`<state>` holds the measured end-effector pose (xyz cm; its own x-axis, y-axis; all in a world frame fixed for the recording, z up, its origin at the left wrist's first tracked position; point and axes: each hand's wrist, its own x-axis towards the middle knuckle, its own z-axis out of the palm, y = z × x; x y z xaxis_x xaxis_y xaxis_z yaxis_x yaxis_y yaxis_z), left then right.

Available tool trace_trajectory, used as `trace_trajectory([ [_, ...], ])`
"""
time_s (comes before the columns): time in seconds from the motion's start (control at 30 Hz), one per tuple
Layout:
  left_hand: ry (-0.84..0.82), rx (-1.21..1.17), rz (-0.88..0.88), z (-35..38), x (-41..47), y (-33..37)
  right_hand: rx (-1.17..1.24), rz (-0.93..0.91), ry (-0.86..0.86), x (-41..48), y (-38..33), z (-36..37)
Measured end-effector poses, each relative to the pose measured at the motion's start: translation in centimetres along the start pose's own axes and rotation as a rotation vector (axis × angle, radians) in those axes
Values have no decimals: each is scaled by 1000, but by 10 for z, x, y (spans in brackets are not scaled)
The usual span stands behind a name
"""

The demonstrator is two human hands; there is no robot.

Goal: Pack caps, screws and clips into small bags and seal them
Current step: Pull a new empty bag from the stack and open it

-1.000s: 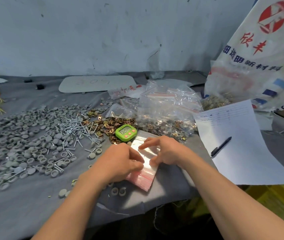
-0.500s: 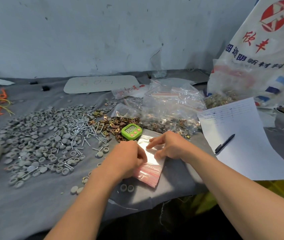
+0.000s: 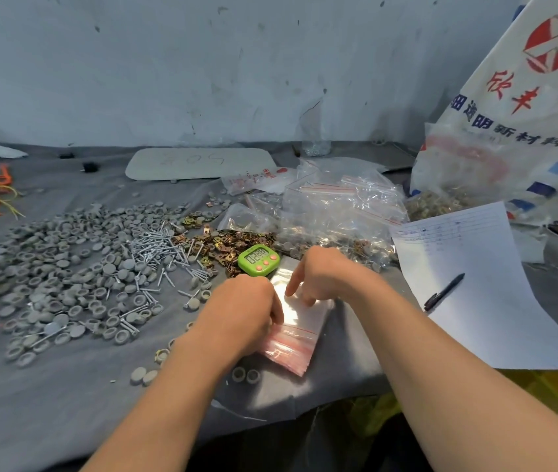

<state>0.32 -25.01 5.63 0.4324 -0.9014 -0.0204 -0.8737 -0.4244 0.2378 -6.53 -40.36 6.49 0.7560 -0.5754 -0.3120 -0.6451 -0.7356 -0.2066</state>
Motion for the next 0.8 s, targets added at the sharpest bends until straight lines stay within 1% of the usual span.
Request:
trace_trajectory([
  [0.07, 19, 13, -1, -1, 0, 1, -23, 9, 25, 1, -5, 2],
  [0.27, 62, -22, -7, 4, 0, -3, 71, 137, 113, 9, -18, 5],
  [0.37, 142, -123, -109, 9, 2, -4, 168, 246, 290, 11, -26, 0],
  [0.43, 285, -221, -209, 10, 4, -5, 300, 309, 458, 11, -28, -5],
  [0.5, 451, -324, -287, 10, 4, -7, 499, 333, 627, 12, -28, -11],
  [0.57, 545, -523, -342, 8, 6, -8, 714, 288, 832, 10, -29, -15],
  [0.63, 619, -813, -428, 4, 9, -8, 802, 221, 1021, 5, -32, -18],
  [0.67, 647, -1005, -482, 0, 11, -8, 813, 183, 1071, 3, -35, -18],
  [0.7, 646, -1218, -526, -4, 12, -10, 820, 136, 1082, 1, -39, -18],
  [0.73, 612, -1416, -553, -9, 13, -12, 833, 75, 1054, 0, -45, -17],
  [0.77, 555, -1566, -560, -13, 14, -15, 850, 5, 992, -1, -50, -14],
  [0.8, 493, -1663, -558, -15, 14, -18, 868, -67, 909, -1, -57, -10],
])
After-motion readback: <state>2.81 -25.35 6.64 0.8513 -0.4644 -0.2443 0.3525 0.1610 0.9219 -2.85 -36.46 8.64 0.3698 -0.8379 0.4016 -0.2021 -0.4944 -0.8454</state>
